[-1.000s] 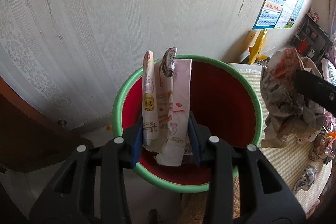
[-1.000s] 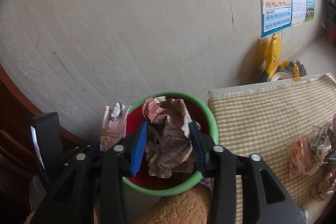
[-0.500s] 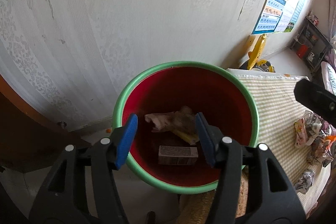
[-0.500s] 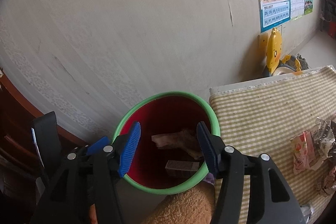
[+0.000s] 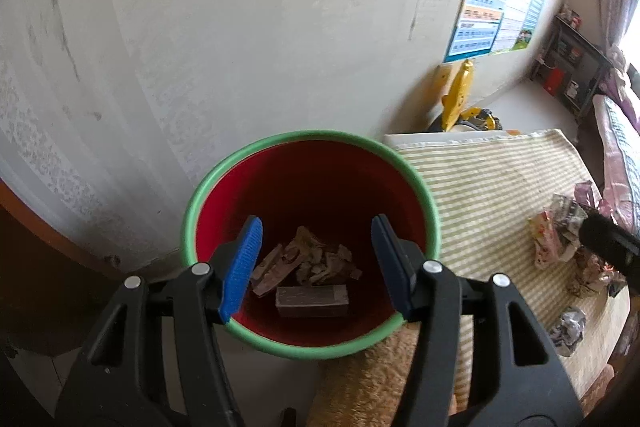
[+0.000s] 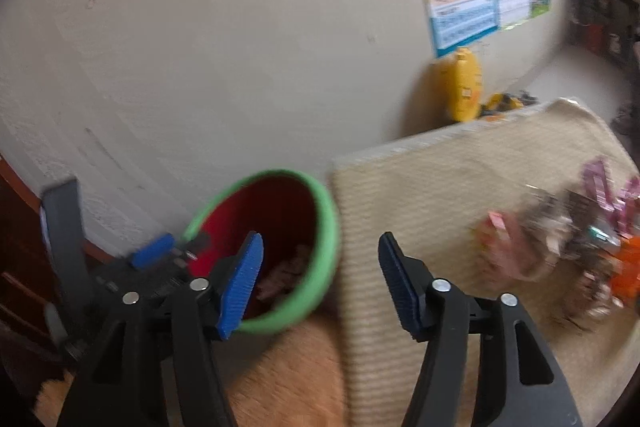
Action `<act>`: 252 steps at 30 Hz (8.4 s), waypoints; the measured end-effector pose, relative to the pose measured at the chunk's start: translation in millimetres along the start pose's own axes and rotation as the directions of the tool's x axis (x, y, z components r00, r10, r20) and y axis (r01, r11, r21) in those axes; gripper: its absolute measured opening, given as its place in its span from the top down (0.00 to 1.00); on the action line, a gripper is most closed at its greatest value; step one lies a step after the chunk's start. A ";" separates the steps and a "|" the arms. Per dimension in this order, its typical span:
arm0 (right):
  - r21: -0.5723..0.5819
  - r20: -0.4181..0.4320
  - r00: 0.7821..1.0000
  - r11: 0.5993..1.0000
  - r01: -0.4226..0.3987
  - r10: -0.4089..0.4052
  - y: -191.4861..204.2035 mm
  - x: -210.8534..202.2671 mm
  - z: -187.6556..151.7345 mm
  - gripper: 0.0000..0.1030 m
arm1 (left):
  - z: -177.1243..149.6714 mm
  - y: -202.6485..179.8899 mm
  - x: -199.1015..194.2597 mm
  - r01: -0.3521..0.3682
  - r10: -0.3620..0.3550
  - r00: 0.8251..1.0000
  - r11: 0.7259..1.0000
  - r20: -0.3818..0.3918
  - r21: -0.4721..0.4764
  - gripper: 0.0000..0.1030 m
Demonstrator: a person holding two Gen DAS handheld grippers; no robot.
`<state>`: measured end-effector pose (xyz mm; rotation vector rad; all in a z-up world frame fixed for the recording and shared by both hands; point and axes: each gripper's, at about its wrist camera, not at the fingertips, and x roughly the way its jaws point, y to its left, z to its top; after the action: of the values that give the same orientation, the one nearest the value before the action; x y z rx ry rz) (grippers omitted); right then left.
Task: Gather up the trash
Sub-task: 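Move both tools back from the bucket toward the table trash, then grasp the strawberry-print wrapper with the left gripper while the right grasps crumpled paper, then carry both items over the red bucket and open both grippers to drop them, then move both tools back to the table trash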
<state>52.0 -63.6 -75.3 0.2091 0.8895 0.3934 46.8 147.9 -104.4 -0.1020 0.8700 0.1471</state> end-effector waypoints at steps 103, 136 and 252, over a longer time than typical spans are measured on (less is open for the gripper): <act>0.362 -0.037 0.941 0.873 0.327 -0.337 -203.2 -75.8 -129.9 0.57 | 2.9 -193.5 -66.8 0.267 -0.285 0.958 0.926 0.034 0.266 0.67; 0.227 0.261 0.912 0.939 0.259 -0.315 -102.8 -146.7 -21.3 0.56 | 22.7 -127.8 -80.3 0.218 -0.250 0.953 0.958 0.170 0.186 0.67; 0.453 -0.060 0.981 0.870 0.192 -0.186 -198.5 -62.4 -137.5 0.56 | -20.2 -269.2 60.0 0.372 -0.303 0.909 0.900 -0.285 0.229 0.45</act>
<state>-42.7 -267.9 -182.5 0.5504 0.9991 -0.0061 115.5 -115.0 -155.6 -0.0064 1.0954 -0.3251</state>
